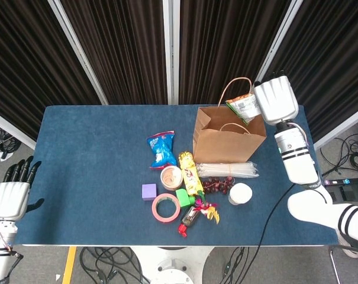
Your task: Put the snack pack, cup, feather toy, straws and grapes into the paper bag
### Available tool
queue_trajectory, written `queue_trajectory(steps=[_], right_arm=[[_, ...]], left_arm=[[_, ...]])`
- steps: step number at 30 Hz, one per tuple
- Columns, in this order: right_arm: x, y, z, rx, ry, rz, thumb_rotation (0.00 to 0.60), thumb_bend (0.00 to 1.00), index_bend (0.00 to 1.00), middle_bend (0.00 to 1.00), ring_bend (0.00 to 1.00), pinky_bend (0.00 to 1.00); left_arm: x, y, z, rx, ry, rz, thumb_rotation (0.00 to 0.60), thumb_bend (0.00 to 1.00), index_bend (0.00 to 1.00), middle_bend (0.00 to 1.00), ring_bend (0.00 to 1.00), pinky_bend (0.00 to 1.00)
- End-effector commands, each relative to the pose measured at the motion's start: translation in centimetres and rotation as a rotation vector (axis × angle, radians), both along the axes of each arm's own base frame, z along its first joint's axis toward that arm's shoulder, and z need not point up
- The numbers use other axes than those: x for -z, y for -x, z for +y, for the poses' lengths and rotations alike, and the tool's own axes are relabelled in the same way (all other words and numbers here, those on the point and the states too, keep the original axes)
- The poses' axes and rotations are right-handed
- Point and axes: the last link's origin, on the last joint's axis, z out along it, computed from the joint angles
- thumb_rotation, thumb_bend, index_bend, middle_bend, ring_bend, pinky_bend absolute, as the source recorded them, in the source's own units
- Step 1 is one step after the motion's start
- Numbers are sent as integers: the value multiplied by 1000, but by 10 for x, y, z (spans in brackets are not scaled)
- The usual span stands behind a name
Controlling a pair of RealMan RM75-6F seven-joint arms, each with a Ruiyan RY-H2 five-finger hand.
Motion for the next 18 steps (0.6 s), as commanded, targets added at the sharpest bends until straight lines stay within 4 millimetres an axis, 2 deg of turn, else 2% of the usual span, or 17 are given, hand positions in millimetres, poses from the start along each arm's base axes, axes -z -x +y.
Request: queue_trajectory(steps=[1,5,10,13,18], right_arm=[[5,-1,0,-3,-18,9,600,195,683,558,452,459],[10,-2,1,-5,-51,20,600,126,629,508,376,371],[13,-8,2,13,-77,57,600,44,492,388,172,159],[14,-14,2,2,-73,56,600,35,448,355,138,123],[17,-18,4,-3,-76,55,600,36,419,349,134,121]], left_arm=[[0,2,-1,-3,1,-2,600,2,149,66,14,130],[1,3,-2,-5,6,-4,600,3,148,66,14,130],[2,6,-2,-13,6,-4,600,3,149,66,14,130],[1,7,-2,-14,3,-7,600,3,149,66,13,130],[1,9,-3,-17,2,-14,600,3,149,66,14,130]])
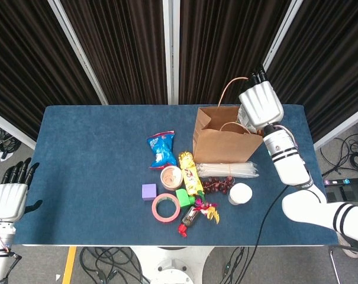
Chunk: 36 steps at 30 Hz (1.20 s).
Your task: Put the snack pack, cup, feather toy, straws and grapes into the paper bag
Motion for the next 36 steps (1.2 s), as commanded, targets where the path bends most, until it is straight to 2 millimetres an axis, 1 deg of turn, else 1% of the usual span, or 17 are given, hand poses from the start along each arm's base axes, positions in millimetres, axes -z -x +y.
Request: queue_trajectory(steps=[1,5,8,11,12,14,16,18,26,30,33,36], right_arm=[[2,-1,1,-1,1,-3,600,36,418,349,134,121],[2,-4,1,-5,7,-7,600,36,411,346,134,121],[2,-5,2,-3,0,-10,600,25,381,332,121,117],[2,-5,2,14,-13,-10,600,0,319,276,59,50],[3,-6,2,22,-16,-7,600,0,291,242,28,17],[3,-7,2,31,-18,-9,600,0,255,195,4,0],[3,-9,2,36,-19,-20,600,0,212,154,0,0],[2,-11,2,34,-15,-26,600,0,189,142,0,0],[-3,-14,5,17,-9,-57,600,0,158,121,0,0],[-12,-18,10,-5,5,-97,600,0,158,120,0,0],[-27,-27,19,-11,22,-216,600,0,158,130,0,0],[-47,-35,32,-11,19,-361,600,0,155,161,0,0]], left_arm=[[0,1,-1,-1,-1,-2,600,3,149,66,14,130],[-1,1,0,1,-1,-5,600,3,149,66,14,130],[-1,0,0,3,-4,-8,600,3,149,66,14,130],[-1,0,0,5,-5,-10,600,3,149,66,14,130],[-1,0,0,5,-5,-9,600,3,149,66,14,130],[-1,0,0,6,-6,-9,600,3,149,66,14,130],[-1,0,1,7,-7,-10,600,3,148,66,13,130],[-2,0,1,6,-9,-11,600,3,149,66,13,130],[-1,-1,2,8,-9,-13,600,3,149,66,14,130],[-1,-1,2,9,-7,-11,600,3,149,66,14,130],[-1,-2,2,10,-7,-10,600,3,149,66,14,130],[-1,-2,2,9,-4,-10,600,3,149,66,14,130]])
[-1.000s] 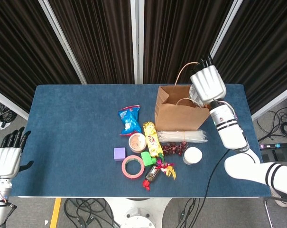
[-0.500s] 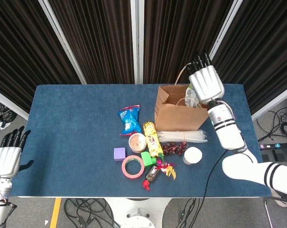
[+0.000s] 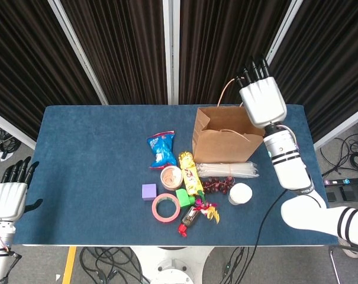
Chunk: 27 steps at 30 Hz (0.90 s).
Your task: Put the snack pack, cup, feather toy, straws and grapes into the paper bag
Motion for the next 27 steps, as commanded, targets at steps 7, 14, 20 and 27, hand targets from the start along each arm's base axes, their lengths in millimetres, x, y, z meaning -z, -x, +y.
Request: queue_trajectory(steps=[7,14,20,27], right_arm=[[-51,19,68,54,-8,-253,600,0,154,218,76,107],[-28,79,133,200,-187,-299,600,0,154,230,84,146],[18,122,172,276,-394,-329,600,0,154,255,149,207],[78,162,182,335,-541,-471,600,0,154,255,152,209]], left_arm=[[2,1,1,-6,5,-4,600,3,149,66,13,130],[5,0,-1,-3,24,1,600,3,149,66,13,130],[6,-1,-4,0,21,1,600,3,149,66,13,130],[8,0,-5,-1,29,1,600,3,149,67,13,130]])
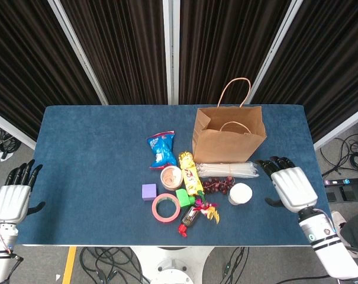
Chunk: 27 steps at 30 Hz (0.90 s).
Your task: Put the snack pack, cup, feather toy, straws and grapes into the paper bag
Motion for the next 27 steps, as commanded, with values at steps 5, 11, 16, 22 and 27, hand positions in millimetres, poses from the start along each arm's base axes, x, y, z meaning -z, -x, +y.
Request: queue_trajectory(steps=[5,11,16,22,27], right_arm=[[68,47,2,79,-107,-130,600,0,154,189,61,159],[96,57,-5,107,-107,-93,600,0,112,88,0,81],[102,51,-11,81,-95,-100,600,0,102,84,0,80],[106,43,-19,60,-96,-119,600,0,102,116,1,79],[114,39,-23,54,-117,-87,600,0,100,149,35,96]], left_arm=[[-1,3,-1,-6,1,4,600,3,149,66,14,130],[-1,8,-2,-23,-6,0,600,3,149,66,13,130],[-5,14,-5,-27,-11,-1,600,3,148,66,14,130],[-6,17,-5,-33,-13,-5,600,3,149,66,14,130],[-5,18,-4,-33,-11,-8,600,3,148,66,14,130]])
